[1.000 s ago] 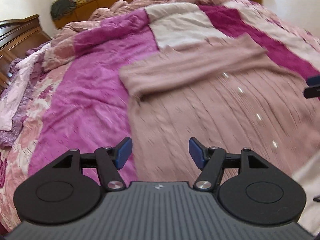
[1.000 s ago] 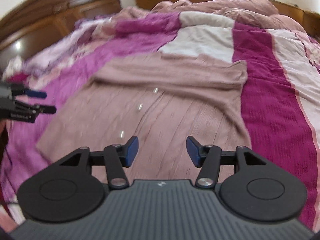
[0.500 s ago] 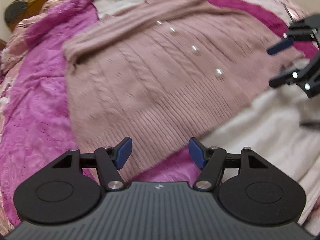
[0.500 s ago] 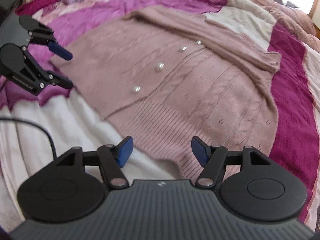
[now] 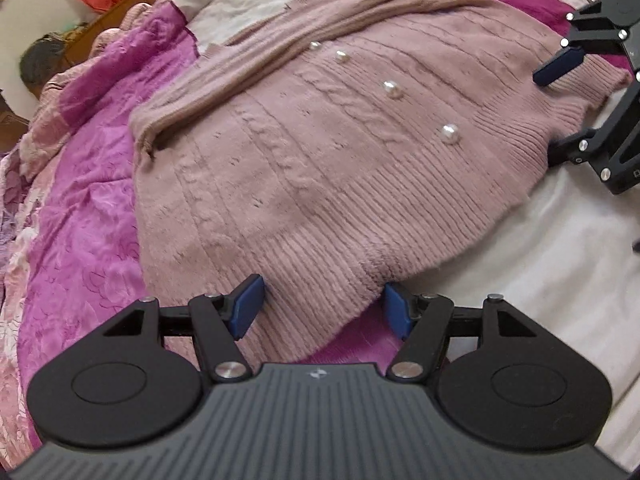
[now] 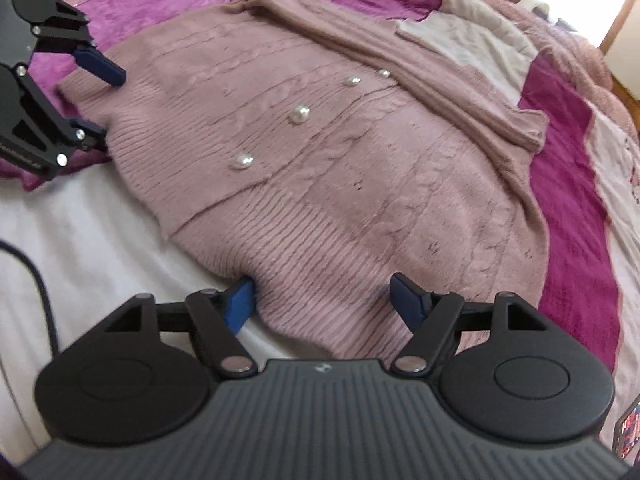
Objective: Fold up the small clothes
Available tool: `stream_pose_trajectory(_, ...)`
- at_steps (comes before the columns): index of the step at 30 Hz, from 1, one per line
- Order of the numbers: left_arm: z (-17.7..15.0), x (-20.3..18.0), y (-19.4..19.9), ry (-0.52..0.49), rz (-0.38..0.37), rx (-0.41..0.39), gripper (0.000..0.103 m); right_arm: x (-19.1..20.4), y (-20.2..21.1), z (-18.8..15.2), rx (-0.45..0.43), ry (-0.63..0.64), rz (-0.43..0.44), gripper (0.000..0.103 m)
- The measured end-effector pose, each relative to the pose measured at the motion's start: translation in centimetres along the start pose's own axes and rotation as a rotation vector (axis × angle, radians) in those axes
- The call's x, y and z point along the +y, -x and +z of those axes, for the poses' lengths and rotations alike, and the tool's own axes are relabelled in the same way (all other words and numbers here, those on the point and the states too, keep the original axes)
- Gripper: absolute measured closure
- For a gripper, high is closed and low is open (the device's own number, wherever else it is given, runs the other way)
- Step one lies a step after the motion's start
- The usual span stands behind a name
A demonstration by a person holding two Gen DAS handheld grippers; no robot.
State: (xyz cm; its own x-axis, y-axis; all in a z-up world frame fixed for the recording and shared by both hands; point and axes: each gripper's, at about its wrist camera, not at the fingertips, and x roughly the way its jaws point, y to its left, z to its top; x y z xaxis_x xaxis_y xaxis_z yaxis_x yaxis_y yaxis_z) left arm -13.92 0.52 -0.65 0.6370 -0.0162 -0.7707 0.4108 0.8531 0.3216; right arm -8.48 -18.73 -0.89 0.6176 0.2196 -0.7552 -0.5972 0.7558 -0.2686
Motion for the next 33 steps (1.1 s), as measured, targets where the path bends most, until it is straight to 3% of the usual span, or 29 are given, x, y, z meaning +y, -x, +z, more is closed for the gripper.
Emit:
stream_pose_trajectory(7, 0.7, 1.6, -0.2, 0.073, 0.074, -0.038, 0.032, -1.1, 0.4, 0.2, -0.062, -0.064, -0.055, 0.029)
stream_pose_trajectory(12, 0.6, 1.5, -0.9, 0.078, 0.075, -0.020, 0.032, -0.3, 0.0, -0.2, 0.011, -0.019, 0.018, 0.029)
stream_pose_trajectory(19, 0.3, 1.3, -0.9, 0.089, 0.096, -0.040, 0.032, -0.7, 0.0, 0.0, -0.026, -0.069, -0.091, 0.030)
stream_pose_trajectory(24, 0.6, 1.6, -0.9, 0.121, 0.115, -0.064, 0.032, -0.7, -0.3, -0.1, -0.034, -0.072, -0.104, 0.033)
stream_pose_trajectory(27, 0.5, 1.4, -1.3, 0.132, 0.116, -0.057, 0.032, -0.6, -0.4, 0.0, -0.037, -0.071, -0.091, 0.042)
stream_pose_trajectory(30, 0.7, 1.6, -1.5, 0.162, 0.114, -0.051, 0.033, -0.4, -0.3, -0.1, -0.047, -0.072, -0.085, 0.058)
stream_pose_trajectory(31, 0.7, 1.6, -1.5, 0.165, 0.117, -0.053, 0.033, -0.3, -0.2, 0.0, -0.049, -0.071, -0.087, 0.068)
stream_pose_trajectory(32, 0.7, 1.5, -1.2, 0.171, 0.124, -0.066, 0.035, -0.1, -0.1, 0.0, -0.051, -0.071, -0.090, 0.077)
stream_pose_trajectory(33, 0.7, 1.5, -1.0, 0.170, 0.127, -0.083, 0.043, 0.0, -0.1, 0.1, -0.053, -0.069, -0.093, 0.079)
